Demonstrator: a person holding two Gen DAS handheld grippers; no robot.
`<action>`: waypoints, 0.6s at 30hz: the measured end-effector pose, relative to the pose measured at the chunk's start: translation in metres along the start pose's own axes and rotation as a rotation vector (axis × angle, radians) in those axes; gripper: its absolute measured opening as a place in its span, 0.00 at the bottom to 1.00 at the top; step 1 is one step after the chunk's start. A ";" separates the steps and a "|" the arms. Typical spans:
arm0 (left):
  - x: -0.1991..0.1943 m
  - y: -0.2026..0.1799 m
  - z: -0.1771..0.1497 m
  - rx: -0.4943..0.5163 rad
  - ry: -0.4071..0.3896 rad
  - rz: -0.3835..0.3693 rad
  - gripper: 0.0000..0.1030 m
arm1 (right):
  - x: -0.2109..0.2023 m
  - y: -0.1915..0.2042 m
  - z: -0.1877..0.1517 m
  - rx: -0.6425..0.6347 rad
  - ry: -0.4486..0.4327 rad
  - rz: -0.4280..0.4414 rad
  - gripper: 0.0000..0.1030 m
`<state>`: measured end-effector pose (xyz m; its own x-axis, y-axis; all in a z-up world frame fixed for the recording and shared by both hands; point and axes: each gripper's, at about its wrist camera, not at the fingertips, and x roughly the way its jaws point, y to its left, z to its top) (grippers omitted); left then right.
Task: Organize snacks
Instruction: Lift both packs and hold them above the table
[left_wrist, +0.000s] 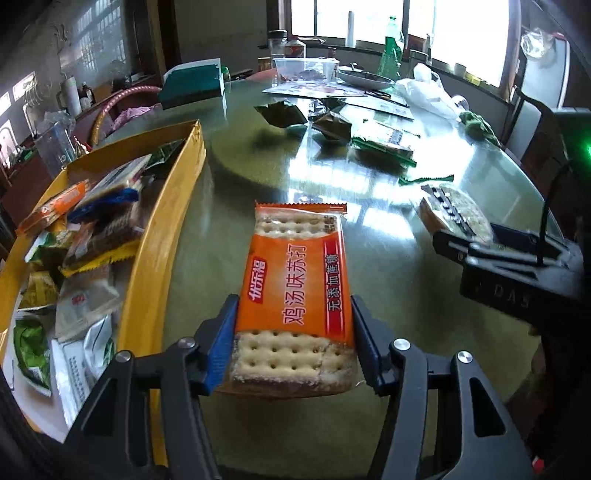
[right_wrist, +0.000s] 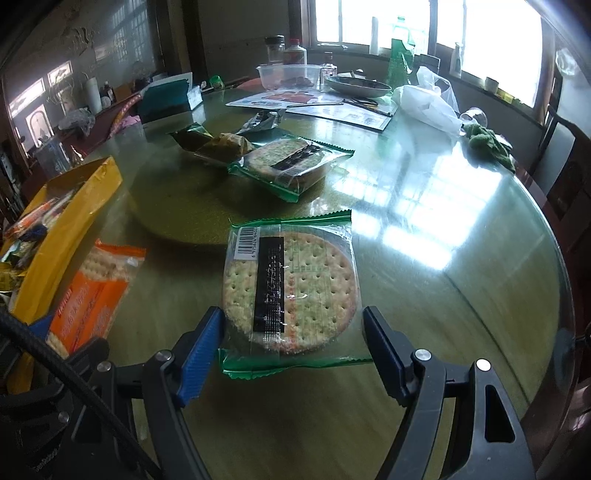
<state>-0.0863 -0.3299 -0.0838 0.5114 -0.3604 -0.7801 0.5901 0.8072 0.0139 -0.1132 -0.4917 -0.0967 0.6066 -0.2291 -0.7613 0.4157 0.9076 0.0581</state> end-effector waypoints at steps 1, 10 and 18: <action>-0.002 0.000 -0.001 -0.002 0.001 0.000 0.57 | -0.001 0.001 -0.002 -0.003 0.004 -0.018 0.74; -0.011 -0.001 -0.015 -0.009 -0.009 0.019 0.58 | -0.001 0.013 0.000 -0.023 0.008 -0.017 0.74; -0.005 0.000 -0.006 0.002 -0.004 0.009 0.58 | 0.003 0.018 0.003 -0.040 0.008 -0.003 0.74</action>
<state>-0.0926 -0.3249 -0.0839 0.5195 -0.3550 -0.7772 0.5868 0.8094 0.0225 -0.1016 -0.4769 -0.0958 0.6003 -0.2291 -0.7663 0.3896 0.9205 0.0300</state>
